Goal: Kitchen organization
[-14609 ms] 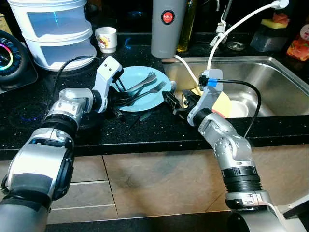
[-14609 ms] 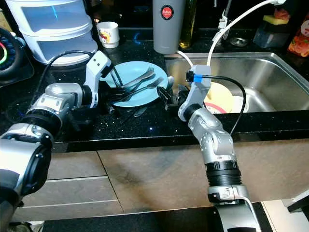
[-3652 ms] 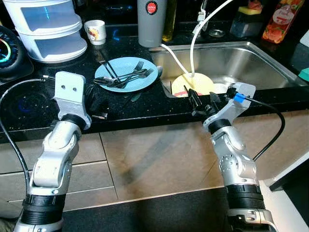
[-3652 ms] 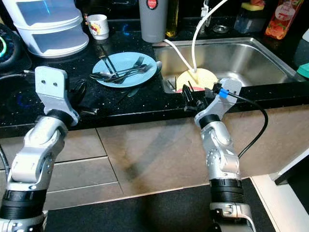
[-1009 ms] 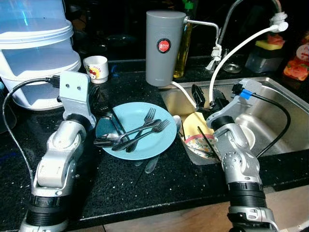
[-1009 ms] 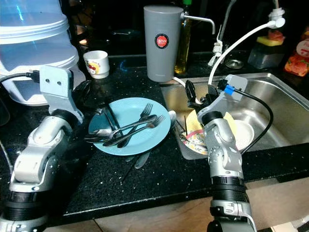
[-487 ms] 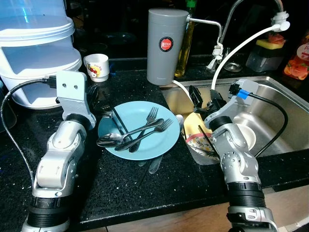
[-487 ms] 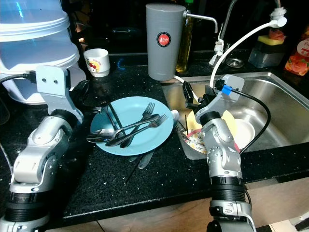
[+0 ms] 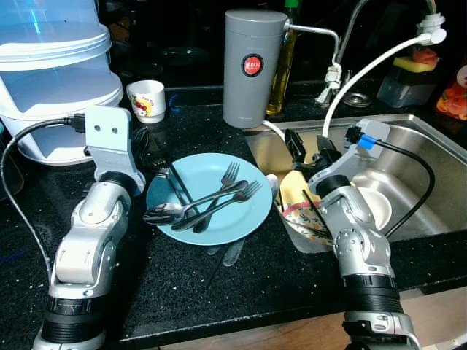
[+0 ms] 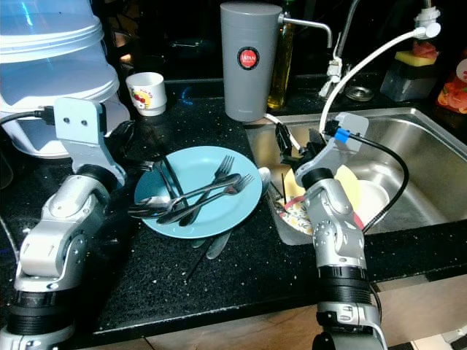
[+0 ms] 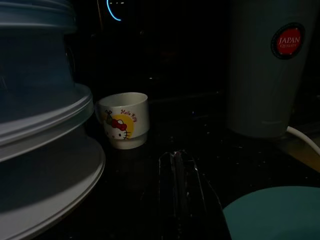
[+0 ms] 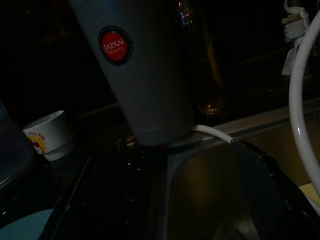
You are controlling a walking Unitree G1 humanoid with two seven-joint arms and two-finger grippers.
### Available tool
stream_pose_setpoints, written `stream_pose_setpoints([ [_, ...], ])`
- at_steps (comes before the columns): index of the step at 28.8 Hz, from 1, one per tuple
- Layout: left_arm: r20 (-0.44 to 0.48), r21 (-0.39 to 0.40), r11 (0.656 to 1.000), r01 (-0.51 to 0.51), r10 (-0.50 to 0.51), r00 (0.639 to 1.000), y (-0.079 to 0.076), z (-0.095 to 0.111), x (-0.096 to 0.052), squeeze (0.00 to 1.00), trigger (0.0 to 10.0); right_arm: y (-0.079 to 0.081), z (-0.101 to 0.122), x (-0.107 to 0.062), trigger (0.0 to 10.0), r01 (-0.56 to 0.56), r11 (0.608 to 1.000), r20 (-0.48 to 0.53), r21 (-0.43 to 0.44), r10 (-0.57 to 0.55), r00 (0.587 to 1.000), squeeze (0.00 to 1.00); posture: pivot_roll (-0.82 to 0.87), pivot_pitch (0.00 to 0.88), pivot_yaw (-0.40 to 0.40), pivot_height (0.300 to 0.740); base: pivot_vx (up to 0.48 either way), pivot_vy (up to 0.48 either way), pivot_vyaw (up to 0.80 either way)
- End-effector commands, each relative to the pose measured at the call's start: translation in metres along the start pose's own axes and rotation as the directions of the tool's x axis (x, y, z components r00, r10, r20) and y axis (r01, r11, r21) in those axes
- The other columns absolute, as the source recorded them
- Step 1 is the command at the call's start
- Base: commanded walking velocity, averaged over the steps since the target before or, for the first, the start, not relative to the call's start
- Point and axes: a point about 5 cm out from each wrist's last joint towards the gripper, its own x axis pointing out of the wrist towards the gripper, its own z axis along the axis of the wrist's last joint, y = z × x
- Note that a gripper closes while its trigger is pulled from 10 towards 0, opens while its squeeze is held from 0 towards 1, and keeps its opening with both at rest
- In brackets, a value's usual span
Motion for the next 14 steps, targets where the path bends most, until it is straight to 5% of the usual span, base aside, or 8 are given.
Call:
stream_pose_setpoints([
  [1,-0.012,0.002,1.0,-0.005,0.005,1.0,0.0004,-0.0018,-0.0027,0.0,10.0,0.001,-0.0038,0.0,10.0,-0.004,1.0,-0.022,0.004,0.004,1.0,0.0,0.07,0.104,0.0,0.74,0.0,0.0,0.0],
  [6,-0.013,0.004,1.0,-0.006,0.006,1.0,0.0008,-0.0019,-0.0028,0.0,10.0,0.001,-0.0038,0.0002,10.0,-0.005,1.0,-0.024,0.003,0.005,1.0,0.0,0.07,0.104,0.0,0.74,0.0,-0.096,0.0],
  [14,-0.013,0.003,1.0,-0.01,0.01,1.0,0.0017,-0.0015,-0.0028,0.0,10.0,0.0014,-0.0026,0.0013,10.0,-0.009,1.0,-0.021,0.004,0.009,1.0,0.0,0.07,0.106,-0.002,0.74,0.0,-0.331,0.0],
])
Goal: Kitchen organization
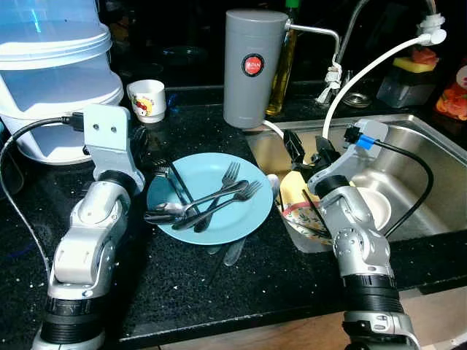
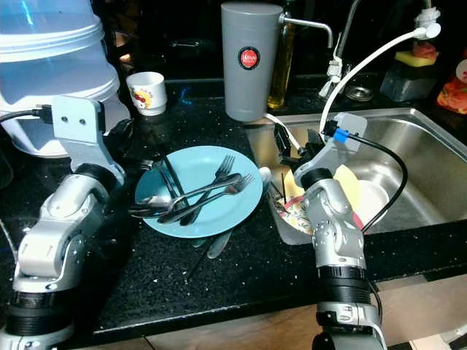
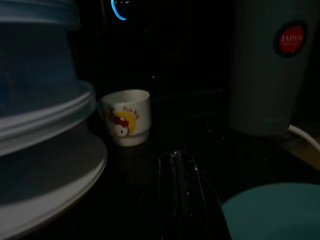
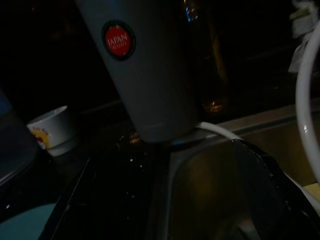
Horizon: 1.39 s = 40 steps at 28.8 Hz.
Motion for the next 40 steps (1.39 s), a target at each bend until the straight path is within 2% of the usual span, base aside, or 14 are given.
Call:
stream_pose_setpoints([
  [1,-0.012,0.002,1.0,-0.005,0.005,1.0,0.001,-0.002,-0.002,0.0,10.0,0.0,-0.003,0.0,10.0,0.0,1.0,-0.022,0.003,0.0,1.0,0.0,0.07,0.106,-0.002,0.74,0.0,-0.326,0.0],
  [19,-0.01,0.006,1.0,-0.024,0.024,1.0,0.004,-0.001,-0.003,0.0,10.0,0.001,-0.002,0.001,10.0,-0.005,1.0,-0.018,0.005,0.005,1.0,0.0,0.07,0.107,-0.006,0.74,0.0,-0.319,0.0],
  [23,-0.008,-0.006,0.999,-0.05,0.05,0.999,0.008,-0.001,-0.003,0.0,10.0,0.002,-0.002,0.002,10.0,-0.011,1.0,-0.026,-0.011,0.011,1.0,0.0,0.07,0.106,-0.007,0.74,0.0,0.0,0.0],
  [37,-0.01,-0.01,0.997,-0.073,0.073,0.997,0.011,-0.001,-0.003,0.0,10.0,0.005,-0.004,0.003,10.0,-0.028,0.999,-0.046,-0.032,0.026,0.999,0.0,0.07,0.106,-0.008,0.74,0.0,0.0,0.77],
  [40,-0.018,-0.024,0.997,-0.074,0.074,0.997,0.011,-0.002,-0.003,0.0,10.0,0.006,-0.004,0.003,10.0,-0.03,0.999,-0.039,-0.019,0.029,0.999,0.0,0.07,0.101,-0.008,0.74,0.0,0.0,0.0],
])
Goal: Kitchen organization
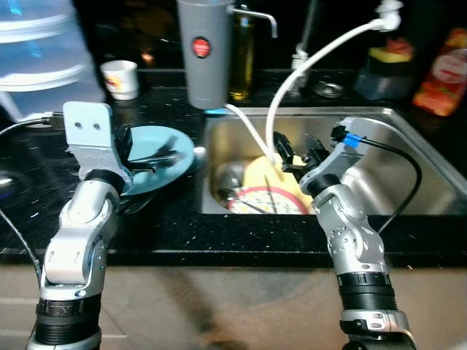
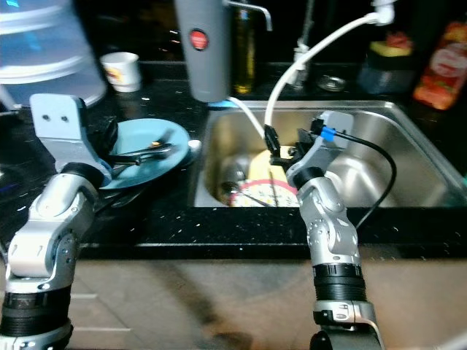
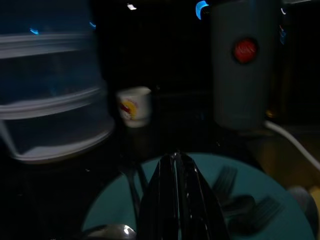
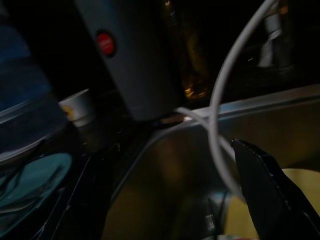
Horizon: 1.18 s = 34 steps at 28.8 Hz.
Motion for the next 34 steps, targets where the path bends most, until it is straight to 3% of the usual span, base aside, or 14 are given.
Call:
stream_pose_setpoints([
  [1,-0.041,-0.015,1.0,0.005,-0.005,0.999,-0.002,-0.007,0.0,0.0,10.0,0.001,-0.001,0.0,10.0,-0.003,1.0,-0.003,0.013,0.003,1.0,0.0,0.07,0.101,-0.008,0.74,0.0,0.0,0.0],
  [5,-0.049,-0.032,0.999,0.012,-0.014,0.999,-0.003,-0.007,0.0,0.0,10.0,0.001,-0.001,0.0,10.0,-0.005,1.0,-0.008,0.006,0.005,1.0,0.0,0.07,0.1,-0.007,0.74,0.0,0.0,0.0],
  [7,-0.073,-0.092,0.996,0.016,-0.023,0.997,-0.004,-0.009,0.001,0.0,10.0,0.002,-0.001,0.0,10.0,-0.005,1.0,-0.009,0.006,0.005,1.0,0.0,0.07,0.095,-0.008,0.74,0.0,0.42,0.0],
  [19,-0.077,-0.072,0.997,0.03,-0.036,0.996,-0.005,-0.009,0.0,0.0,10.0,0.001,-0.001,0.0,10.0,-0.005,1.0,-0.013,0.007,0.005,1.0,0.0,0.07,0.094,-0.011,0.74,0.0,0.474,0.0],
  [34,-0.073,-0.072,0.99,0.12,-0.125,0.989,-0.013,-0.008,0.001,0.0,10.0,-0.006,-0.002,-0.003,10.0,0.037,0.999,-0.014,0.002,-0.037,0.999,0.0,0.07,0.099,-0.007,0.74,0.0,0.0,-0.03],
])
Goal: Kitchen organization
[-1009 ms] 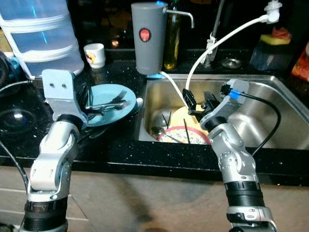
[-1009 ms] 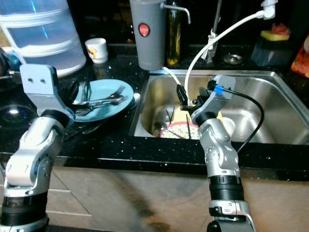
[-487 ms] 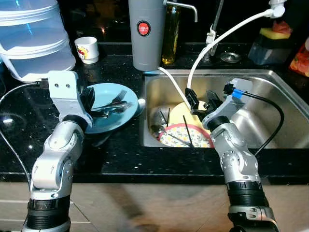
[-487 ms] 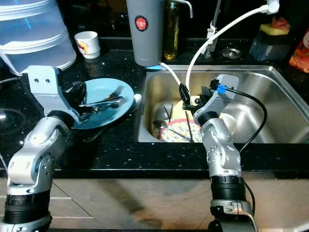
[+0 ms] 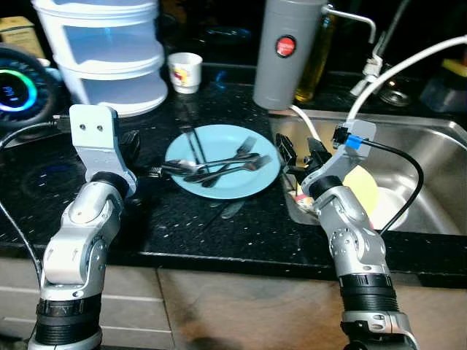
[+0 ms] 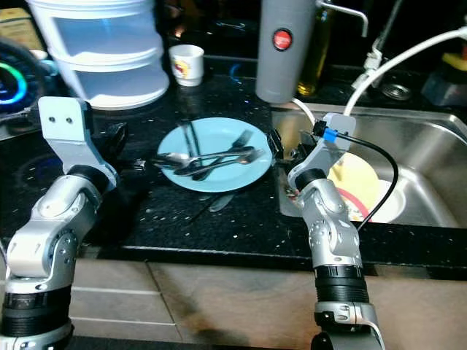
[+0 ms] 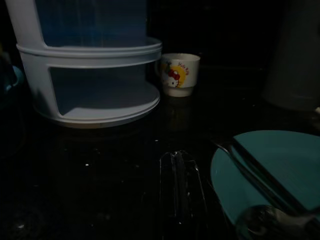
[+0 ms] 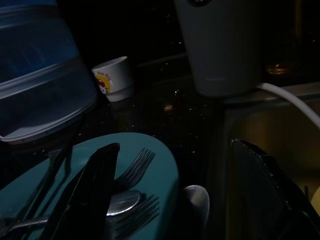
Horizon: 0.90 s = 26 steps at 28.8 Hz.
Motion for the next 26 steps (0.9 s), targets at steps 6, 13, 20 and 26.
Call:
stream_pose_setpoints([
  [6,-0.023,0.01,0.999,0.034,-0.034,0.999,-0.005,-0.003,0.002,0.0,10.0,-0.01,0.0,-0.003,10.0,0.05,0.999,-0.009,0.002,-0.05,0.999,0.0,0.06,0.105,0.0,0.74,0.0,0.0,-0.75],
  [13,-0.016,0.009,1.0,0.017,-0.017,1.0,-0.002,-0.002,0.003,0.0,10.0,-0.01,0.001,-0.001,10.0,0.05,0.999,-0.003,-0.009,-0.05,0.999,0.0,0.07,0.104,-0.003,0.74,0.0,0.0,-0.4],
  [20,0.028,0.032,0.997,-0.076,0.075,0.997,0.01,0.003,0.002,0.0,10.0,-0.008,0.001,0.001,10.0,0.035,0.999,-0.006,-0.005,-0.035,0.999,0.0,0.07,0.105,-0.008,0.74,0.0,0.0,0.0],
  [26,0.032,0.045,0.992,-0.12,0.119,0.992,0.017,0.005,0.002,0.0,10.0,-0.003,0.001,0.004,10.0,0.005,1.0,-0.013,-0.001,-0.005,1.0,0.0,0.07,0.105,-0.012,0.74,0.0,0.0,0.0],
])
